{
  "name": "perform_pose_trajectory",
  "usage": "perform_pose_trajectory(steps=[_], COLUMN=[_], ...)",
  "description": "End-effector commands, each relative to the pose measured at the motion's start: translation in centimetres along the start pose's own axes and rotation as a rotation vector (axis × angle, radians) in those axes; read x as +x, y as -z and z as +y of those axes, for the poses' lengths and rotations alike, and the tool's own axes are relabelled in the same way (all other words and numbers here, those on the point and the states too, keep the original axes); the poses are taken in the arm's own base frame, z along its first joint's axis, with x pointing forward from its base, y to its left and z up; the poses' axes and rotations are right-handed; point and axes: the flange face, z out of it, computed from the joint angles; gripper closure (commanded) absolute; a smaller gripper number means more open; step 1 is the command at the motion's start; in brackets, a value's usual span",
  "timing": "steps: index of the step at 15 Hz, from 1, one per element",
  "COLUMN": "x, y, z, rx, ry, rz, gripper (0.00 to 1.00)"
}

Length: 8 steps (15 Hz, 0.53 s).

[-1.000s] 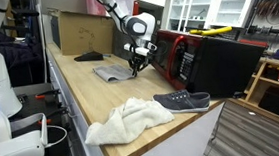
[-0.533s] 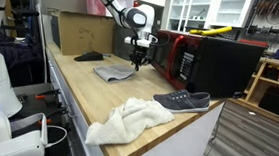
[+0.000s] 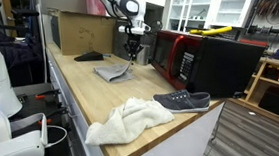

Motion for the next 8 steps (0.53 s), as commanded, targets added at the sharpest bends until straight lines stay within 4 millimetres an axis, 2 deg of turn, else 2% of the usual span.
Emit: perform_pose_trajectory(steps=[1,4,8], x=[1.3,2.7,3.1], y=[0.1,-0.2,0.5], z=[-6.0,-11.4,-17.0], rx=[0.012,0.038,0.076], ry=[0.102,0.203,0.306], rz=[-0.036,-0.059,-0.086], gripper=[0.99,0.99,0.99])
